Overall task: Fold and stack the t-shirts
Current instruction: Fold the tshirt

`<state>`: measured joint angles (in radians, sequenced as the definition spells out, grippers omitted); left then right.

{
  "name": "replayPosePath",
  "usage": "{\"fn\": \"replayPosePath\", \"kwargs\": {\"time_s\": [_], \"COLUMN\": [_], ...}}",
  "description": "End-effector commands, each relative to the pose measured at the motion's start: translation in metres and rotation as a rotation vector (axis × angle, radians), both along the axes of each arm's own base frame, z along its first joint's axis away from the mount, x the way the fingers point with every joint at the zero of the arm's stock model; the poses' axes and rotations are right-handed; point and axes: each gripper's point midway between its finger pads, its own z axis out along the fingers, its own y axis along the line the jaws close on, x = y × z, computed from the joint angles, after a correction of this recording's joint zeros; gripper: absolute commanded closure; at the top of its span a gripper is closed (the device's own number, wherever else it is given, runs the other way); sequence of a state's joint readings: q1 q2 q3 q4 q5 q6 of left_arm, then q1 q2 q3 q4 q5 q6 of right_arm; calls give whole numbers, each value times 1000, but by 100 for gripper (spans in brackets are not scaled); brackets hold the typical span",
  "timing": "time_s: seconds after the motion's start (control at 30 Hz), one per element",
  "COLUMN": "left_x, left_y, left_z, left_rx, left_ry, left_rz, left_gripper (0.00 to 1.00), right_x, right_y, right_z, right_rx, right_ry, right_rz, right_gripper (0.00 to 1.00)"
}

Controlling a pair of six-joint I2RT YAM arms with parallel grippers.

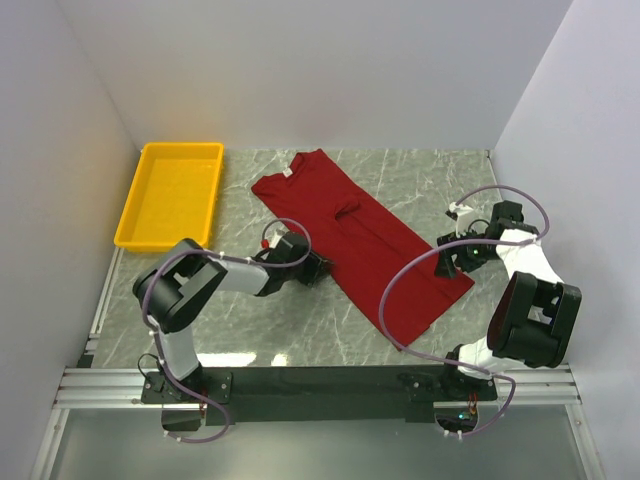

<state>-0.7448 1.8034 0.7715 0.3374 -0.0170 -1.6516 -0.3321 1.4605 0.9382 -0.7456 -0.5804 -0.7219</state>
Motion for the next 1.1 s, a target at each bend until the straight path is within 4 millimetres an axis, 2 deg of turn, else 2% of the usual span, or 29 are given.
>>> {"fn": "replayPosePath", "kwargs": {"time_s": [0.0, 0.1, 0.2, 0.23, 0.27, 0.37, 0.43, 0.47, 0.5, 0.7, 0.8, 0.87, 0.9, 0.93, 1.03, 1.07], "left_x": [-8, -3, 4, 6, 6, 6, -2, -3, -10, -30, -39, -46, -45, -43, -29, -30], "left_y": [21, 21, 22, 24, 26, 35, 48, 51, 61, 103, 116, 125, 130, 133, 137, 139], "left_z": [-44, -49, -50, -51, -51, -47, -52, -47, -54, -62, -68, -73, -73, -71, -49, -39], "left_rx": [166, 168, 184, 189, 195, 196, 228, 229, 253, 303, 342, 377, 383, 390, 390, 407], "left_ry": [73, 72, 64, 62, 63, 61, 76, 68, 83, 113, 131, 148, 149, 141, 55, 38], "left_rz": [-31, -45, -62, -62, -62, -69, -83, -87, -94, -140, -208, -247, -244, -247, -260, -284], "left_gripper": [63, 66, 75, 84, 87, 94, 97, 98, 98, 98, 96, 91, 86, 74, 55, 52], "right_x": [5, 5, 4, 5, 6, 6, 6, 7, 7, 9, 12, 13, 14, 16, 17, 17], "right_y": [2, 2, 3, 2, 2, 2, 3, 3, 2, 6, 13, 23, 27, 30, 52, 61], "right_z": [13, 14, 14, 16, 16, 17, 18, 18, 18, 14, 14, 12, 13, 13, 13, 11], "right_rx": [9, 7, 9, 8, 9, 11, 13, 15, 14, 17, 21, 32, 36, 43, 49, 48], "right_ry": [-66, -69, -69, -73, -73, -75, -73, -73, -74, -64, -60, -51, -49, -48, -42, -37], "right_rz": [-9, -13, -16, -19, -20, -22, -24, -26, -26, -18, -1, 23, 32, 35, 96, 131], "right_gripper": [20, 20, 20, 20, 20, 20, 20, 20, 20, 20, 20, 20, 20, 20, 20, 20]}}
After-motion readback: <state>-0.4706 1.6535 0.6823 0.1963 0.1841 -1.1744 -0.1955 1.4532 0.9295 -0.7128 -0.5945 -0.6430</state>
